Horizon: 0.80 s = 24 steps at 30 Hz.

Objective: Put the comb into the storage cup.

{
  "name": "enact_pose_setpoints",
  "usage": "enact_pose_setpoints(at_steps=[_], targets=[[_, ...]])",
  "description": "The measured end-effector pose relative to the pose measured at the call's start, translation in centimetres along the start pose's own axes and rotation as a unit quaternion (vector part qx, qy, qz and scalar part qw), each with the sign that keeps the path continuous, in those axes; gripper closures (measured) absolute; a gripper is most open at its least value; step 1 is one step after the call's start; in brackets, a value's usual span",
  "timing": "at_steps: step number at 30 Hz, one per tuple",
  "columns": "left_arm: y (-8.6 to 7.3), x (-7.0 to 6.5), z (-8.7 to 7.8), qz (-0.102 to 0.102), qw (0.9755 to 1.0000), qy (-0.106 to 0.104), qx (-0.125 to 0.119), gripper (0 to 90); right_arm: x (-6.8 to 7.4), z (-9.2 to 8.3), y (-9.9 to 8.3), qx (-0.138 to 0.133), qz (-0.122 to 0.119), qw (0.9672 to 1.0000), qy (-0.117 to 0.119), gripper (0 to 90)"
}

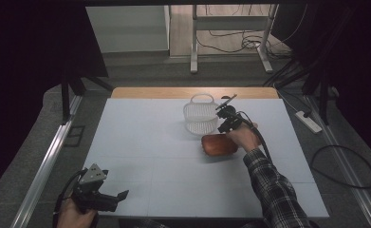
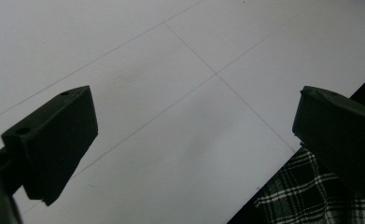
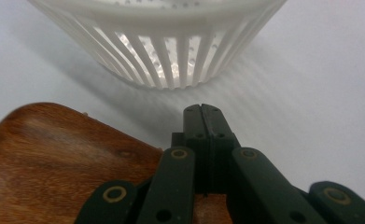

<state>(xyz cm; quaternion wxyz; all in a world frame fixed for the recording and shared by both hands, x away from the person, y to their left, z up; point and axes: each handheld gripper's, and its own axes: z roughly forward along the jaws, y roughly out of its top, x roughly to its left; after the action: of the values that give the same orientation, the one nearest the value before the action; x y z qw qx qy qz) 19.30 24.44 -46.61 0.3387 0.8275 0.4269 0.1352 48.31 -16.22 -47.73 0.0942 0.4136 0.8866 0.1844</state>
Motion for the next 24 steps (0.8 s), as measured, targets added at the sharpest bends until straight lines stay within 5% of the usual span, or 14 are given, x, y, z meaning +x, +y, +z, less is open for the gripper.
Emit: enact_pose_setpoints(at_steps=[10,24], targets=[[0.0,-0.1,0.1,0.002,1.0000,0.003,0.003,1.0,-0.3,0.2,-0.7,-0.008,0.008,0.9997,0.022,89.5],[0.0,-0.2,0.1,0.005,1.0000,0.004,0.006,1.0,-0.7,0.3,-1.6,0.005,0.010,0.9999,0.006,89.5]])
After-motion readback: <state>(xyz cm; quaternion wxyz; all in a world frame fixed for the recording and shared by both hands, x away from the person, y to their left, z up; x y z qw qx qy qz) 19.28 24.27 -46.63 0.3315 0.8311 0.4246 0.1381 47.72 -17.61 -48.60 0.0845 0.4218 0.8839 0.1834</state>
